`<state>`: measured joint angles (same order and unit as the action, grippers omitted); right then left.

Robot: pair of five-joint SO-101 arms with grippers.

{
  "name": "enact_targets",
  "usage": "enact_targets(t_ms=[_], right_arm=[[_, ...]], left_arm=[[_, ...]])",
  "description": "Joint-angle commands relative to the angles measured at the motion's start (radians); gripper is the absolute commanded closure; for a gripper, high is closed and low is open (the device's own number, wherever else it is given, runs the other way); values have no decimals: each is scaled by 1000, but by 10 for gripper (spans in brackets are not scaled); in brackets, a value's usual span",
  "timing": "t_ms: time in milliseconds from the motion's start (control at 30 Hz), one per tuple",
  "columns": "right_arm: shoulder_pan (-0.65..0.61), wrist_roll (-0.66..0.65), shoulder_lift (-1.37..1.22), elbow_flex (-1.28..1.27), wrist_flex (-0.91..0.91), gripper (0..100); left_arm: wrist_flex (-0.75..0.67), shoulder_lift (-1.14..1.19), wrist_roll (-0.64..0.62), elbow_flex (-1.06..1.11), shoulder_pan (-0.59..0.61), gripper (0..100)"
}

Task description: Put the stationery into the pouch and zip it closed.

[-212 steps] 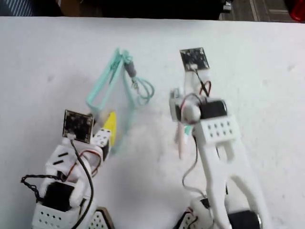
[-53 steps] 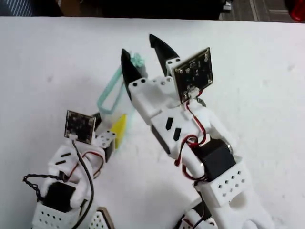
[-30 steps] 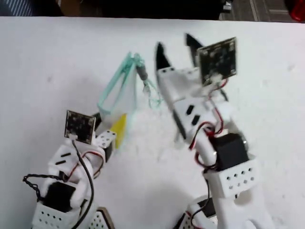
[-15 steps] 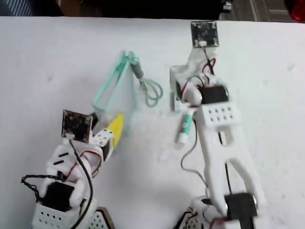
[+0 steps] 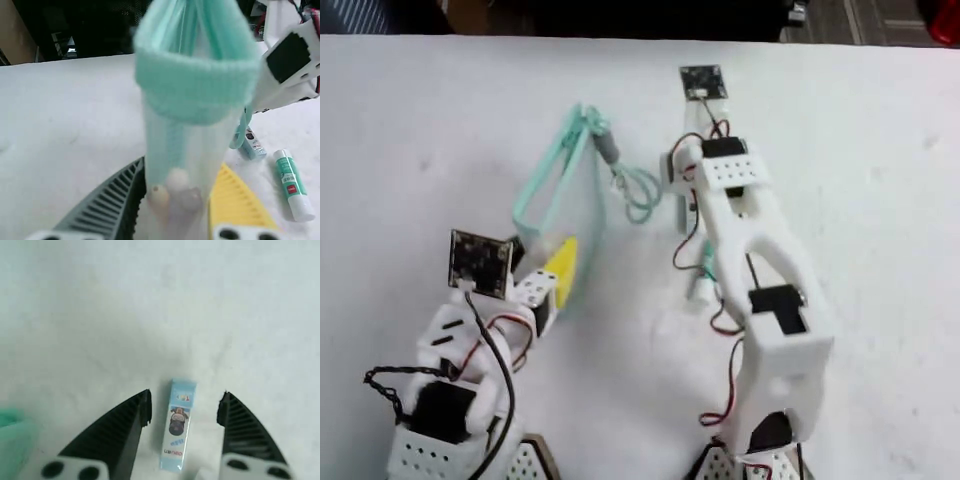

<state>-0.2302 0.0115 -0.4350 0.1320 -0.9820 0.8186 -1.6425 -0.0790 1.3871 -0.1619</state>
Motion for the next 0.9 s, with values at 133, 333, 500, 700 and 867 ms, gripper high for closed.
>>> enact_targets(t_ms=[133, 333, 500, 700, 867], right_arm=[[15, -17, -125, 152, -42, 796], [21, -20, -186, 219, -105, 925], [16, -23, -237, 252, -108, 939], [24, -23, -257, 273, -110, 943], [24, -23, -229, 273, -133, 981]], left_arm=[[-5, -1, -9, -38, 16, 797], [-5, -1, -11, -38, 18, 797], [-5, -1, -11, -38, 18, 797], [-5, -1, -11, -38, 18, 797], [-5, -1, -11, -38, 18, 797]])
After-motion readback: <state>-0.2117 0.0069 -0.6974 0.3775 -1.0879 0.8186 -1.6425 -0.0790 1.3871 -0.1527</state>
